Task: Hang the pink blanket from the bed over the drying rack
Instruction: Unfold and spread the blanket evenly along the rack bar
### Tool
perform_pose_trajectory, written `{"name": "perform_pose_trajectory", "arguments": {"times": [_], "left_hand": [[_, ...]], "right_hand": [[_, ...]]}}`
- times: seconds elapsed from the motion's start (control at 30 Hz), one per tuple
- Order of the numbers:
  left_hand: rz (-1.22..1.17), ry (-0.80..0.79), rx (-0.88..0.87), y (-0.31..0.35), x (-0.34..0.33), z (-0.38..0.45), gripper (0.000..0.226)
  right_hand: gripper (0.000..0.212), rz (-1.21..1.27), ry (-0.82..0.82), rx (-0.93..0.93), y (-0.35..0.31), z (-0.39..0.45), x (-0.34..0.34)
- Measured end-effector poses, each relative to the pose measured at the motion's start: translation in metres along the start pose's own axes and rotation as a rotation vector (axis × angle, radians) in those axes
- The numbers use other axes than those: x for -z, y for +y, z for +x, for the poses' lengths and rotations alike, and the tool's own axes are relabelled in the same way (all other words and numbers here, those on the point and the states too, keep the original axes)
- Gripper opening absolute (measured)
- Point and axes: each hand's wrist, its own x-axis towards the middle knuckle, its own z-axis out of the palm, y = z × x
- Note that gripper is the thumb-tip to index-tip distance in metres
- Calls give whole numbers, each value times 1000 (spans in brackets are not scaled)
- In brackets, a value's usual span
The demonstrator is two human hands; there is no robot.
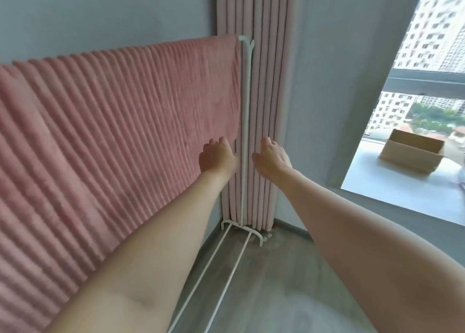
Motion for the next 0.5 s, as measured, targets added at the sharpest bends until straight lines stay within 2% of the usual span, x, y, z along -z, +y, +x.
{"name": "perform_pose_trajectory", "arguments": {"times": [0.23,0.37,0.5], "left_hand": [[-22,193,41,21,-79,120,21],[5,350,204,41,-127,190,21],[68,411,266,52,-137,221,19]], "right_hand": [[47,57,-88,114,47,164,-45],[44,84,-199,299,69,266,-64],[53,215,-205,344,60,327,-56]]}}
